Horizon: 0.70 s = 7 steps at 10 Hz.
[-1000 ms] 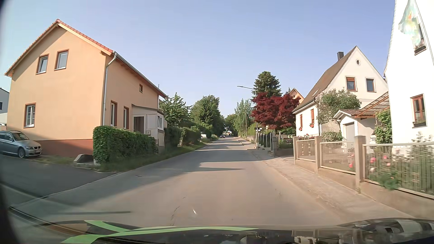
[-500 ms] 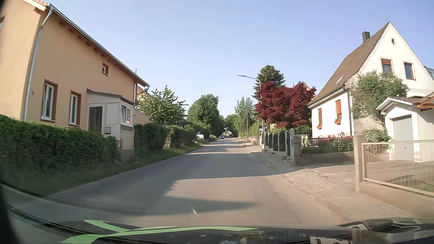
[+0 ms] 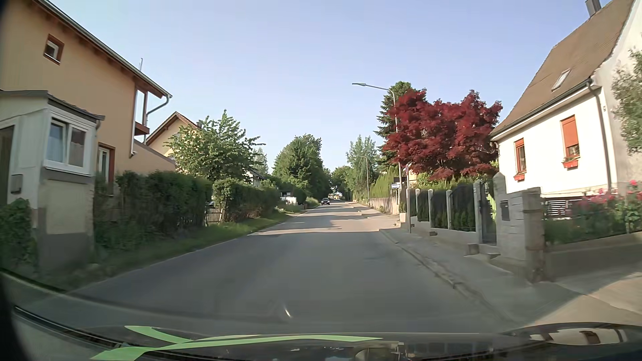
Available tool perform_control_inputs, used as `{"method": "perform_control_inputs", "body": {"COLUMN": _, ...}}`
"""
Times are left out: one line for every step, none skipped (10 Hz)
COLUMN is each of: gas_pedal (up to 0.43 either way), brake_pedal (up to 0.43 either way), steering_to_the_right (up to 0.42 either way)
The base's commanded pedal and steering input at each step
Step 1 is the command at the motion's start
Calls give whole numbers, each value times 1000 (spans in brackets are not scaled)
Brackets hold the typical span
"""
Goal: Follow the waypoints while adhering to traffic rules and regulations
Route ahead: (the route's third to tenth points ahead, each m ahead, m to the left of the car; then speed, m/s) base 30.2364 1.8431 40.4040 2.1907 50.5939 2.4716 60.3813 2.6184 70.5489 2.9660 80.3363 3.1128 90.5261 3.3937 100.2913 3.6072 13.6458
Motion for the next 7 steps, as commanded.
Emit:
{"method": "perform_control_inputs", "body": {"gas_pedal": 59, "brake_pedal": 0, "steering_to_the_right": -2}}
{"method": "perform_control_inputs", "body": {"gas_pedal": 59, "brake_pedal": 0, "steering_to_the_right": -2}}
{"method": "perform_control_inputs", "body": {"gas_pedal": 59, "brake_pedal": 0, "steering_to_the_right": -2}}
{"method": "perform_control_inputs", "body": {"gas_pedal": 59, "brake_pedal": 0, "steering_to_the_right": -4}}
{"method": "perform_control_inputs", "body": {"gas_pedal": 59, "brake_pedal": 0, "steering_to_the_right": -7}}
{"method": "perform_control_inputs", "body": {"gas_pedal": 67, "brake_pedal": 0, "steering_to_the_right": -10}}
{"method": "perform_control_inputs", "body": {"gas_pedal": 79, "brake_pedal": 0, "steering_to_the_right": -11}}
